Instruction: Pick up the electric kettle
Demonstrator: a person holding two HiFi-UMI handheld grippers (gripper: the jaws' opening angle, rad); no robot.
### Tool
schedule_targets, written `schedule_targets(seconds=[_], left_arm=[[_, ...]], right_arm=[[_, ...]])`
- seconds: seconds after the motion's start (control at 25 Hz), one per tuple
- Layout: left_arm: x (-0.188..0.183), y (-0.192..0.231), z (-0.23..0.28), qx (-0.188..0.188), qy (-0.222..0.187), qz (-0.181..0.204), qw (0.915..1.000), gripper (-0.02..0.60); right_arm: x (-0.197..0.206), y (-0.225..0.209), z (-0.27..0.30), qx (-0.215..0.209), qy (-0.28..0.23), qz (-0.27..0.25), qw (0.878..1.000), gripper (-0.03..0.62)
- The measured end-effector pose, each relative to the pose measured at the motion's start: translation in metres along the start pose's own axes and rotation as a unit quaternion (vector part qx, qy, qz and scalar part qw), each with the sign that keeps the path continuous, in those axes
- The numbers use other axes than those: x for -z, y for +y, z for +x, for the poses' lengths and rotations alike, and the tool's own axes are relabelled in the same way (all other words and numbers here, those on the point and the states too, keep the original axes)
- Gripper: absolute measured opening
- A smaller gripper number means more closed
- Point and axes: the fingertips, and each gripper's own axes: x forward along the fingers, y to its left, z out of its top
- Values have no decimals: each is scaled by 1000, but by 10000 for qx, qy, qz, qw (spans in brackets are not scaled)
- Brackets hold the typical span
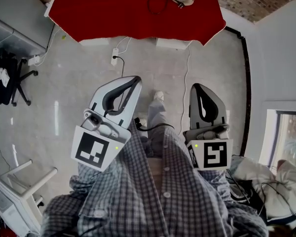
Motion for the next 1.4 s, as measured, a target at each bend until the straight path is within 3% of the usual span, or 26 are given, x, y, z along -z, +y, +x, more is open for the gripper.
schedule_targets(seconds=[0.32,0.92,1.4], left_arm=[[5,11,29,-53,89,6,9999,6],[8,36,130,58,236,-12,9997,6],[0,62,207,-170,289,6,9994,6]], right_arm=[[6,-24,24,-16,11,74,10000,6],[21,-106,92,178,192,113,9996,6],[16,-165,155,-30,171,39,9998,6]])
